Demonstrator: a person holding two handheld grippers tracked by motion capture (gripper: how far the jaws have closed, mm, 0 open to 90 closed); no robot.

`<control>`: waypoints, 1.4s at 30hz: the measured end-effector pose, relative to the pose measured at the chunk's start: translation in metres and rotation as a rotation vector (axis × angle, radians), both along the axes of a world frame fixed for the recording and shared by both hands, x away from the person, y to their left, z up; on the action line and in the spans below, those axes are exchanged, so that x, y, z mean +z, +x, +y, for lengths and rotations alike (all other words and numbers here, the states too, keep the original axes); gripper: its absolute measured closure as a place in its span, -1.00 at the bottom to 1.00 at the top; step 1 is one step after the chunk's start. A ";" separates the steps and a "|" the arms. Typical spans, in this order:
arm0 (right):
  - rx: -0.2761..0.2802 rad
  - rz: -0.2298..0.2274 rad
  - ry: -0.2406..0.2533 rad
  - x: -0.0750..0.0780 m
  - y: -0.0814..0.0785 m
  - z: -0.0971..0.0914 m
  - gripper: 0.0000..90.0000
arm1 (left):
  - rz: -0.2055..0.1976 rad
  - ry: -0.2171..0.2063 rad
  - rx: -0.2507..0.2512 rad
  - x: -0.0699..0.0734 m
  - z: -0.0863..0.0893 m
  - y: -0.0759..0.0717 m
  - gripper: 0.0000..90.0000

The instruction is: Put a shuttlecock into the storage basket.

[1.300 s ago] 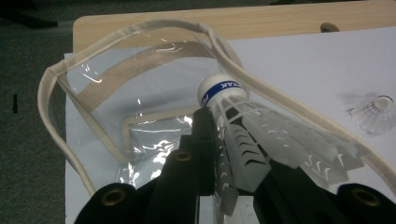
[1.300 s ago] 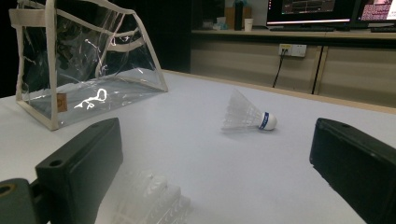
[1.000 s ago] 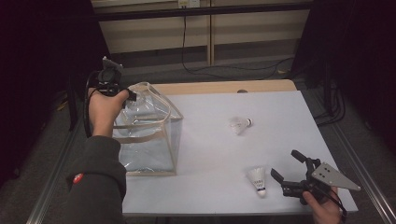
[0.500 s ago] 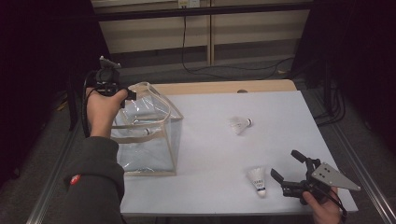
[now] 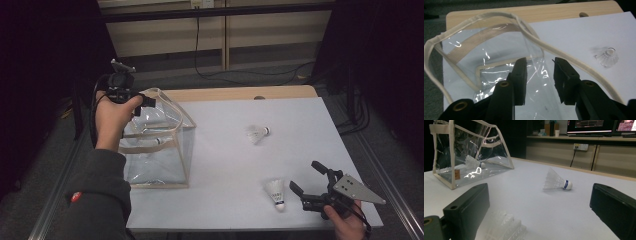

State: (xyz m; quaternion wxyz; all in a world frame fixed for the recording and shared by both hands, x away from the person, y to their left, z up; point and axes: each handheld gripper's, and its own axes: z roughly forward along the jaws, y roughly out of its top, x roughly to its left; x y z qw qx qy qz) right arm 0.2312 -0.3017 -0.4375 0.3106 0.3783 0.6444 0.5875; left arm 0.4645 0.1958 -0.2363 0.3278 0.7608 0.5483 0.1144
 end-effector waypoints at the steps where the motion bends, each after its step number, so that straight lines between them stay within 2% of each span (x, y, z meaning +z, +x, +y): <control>1: -0.001 -0.002 -0.001 0.000 0.000 0.000 -0.95 | -0.003 -0.005 0.000 0.001 -0.002 -0.001 0.38; 6: 0.001 -0.001 -0.007 0.000 0.000 0.000 -0.95 | -0.008 -0.035 -0.023 0.004 -0.007 -0.004 0.31; 11: 0.002 -0.002 -0.011 0.000 0.000 0.000 -0.95 | -0.003 -0.031 -0.039 0.003 -0.013 -0.006 0.24; 15: 0.001 -0.002 -0.011 0.000 0.000 0.000 -0.95 | -0.001 -0.056 -0.054 0.005 -0.017 -0.008 0.18; 20: -0.003 0.000 -0.007 0.000 0.000 0.000 -0.95 | -0.001 -0.065 -0.069 0.005 -0.021 -0.009 0.13; 21: -0.003 -0.001 -0.010 0.000 0.000 0.000 -0.95 | 0.006 -0.061 -0.085 0.006 -0.021 -0.009 0.13; 30: -0.001 0.000 -0.013 0.000 0.000 0.000 -0.95 | 0.006 -0.055 -0.106 0.009 -0.027 -0.012 0.03; 42: 0.000 0.000 -0.011 0.000 0.000 0.000 -0.95 | 0.005 -0.070 -0.154 0.012 -0.040 -0.017 -0.40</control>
